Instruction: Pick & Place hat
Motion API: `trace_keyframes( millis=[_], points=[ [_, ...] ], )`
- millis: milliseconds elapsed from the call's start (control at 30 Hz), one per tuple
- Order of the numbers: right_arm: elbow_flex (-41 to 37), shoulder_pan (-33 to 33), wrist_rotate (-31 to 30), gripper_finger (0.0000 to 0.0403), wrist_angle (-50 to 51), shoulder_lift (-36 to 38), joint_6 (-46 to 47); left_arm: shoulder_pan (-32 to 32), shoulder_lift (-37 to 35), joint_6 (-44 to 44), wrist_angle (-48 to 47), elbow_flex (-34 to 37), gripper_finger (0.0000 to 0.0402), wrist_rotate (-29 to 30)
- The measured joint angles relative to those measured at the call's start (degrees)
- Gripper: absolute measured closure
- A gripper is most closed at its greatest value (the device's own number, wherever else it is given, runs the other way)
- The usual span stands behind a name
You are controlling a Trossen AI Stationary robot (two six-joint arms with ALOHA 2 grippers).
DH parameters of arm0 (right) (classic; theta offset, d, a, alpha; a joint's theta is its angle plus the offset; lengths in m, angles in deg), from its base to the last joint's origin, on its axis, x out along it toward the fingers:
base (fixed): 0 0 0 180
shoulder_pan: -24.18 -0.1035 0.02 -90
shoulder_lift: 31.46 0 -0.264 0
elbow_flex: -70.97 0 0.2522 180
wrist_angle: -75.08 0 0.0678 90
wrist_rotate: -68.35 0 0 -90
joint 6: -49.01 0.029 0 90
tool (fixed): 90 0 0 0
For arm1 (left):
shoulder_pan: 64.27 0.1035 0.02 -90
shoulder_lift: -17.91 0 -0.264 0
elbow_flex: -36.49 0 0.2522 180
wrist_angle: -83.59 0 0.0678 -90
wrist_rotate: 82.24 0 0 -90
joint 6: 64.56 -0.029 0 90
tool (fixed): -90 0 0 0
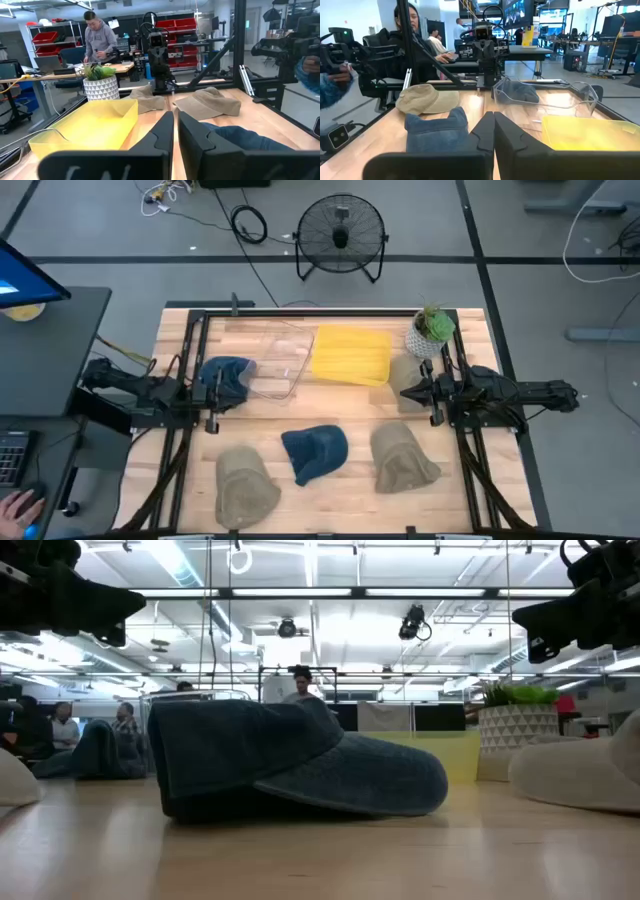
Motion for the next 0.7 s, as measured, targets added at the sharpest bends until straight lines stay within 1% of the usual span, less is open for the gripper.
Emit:
trace_keyframes(
  millis=[267, 433, 500, 633, 700],
  points=[
    [0.0, 0.0, 0.0, 0.0396, 0.0, 0.0, -0.4, 0.0, 0.0, 0.1, 0.3, 0.0, 0.0372, 0.0],
    [0.0, 0.0, 0.0, 0.0396, 0.0, 0.0, -0.1, 0.0, 0.0, 3.5, 0.3, 0.0, 0.0372, 0.0],
    [0.0, 0.0, -0.1, 0.0396, 0.0, 0.0, -0.6, 0.0, 0.0, 3.6, 0.4, 0.0, 0.0371, 0.1],
    [0.0, 0.0, -4.2, 0.0395, -1.3, 0.0, 0.5, 0.0, 0.0, 3.6, -0.5, -1.3, 0.0369, 4.0],
    [0.0, 0.0, -5.4, 0.0387, -2.7, 0.0, 1.4, 0.0, 0.0, 2.6, -0.6, -2.9, 0.0359, 5.2]
  ],
)
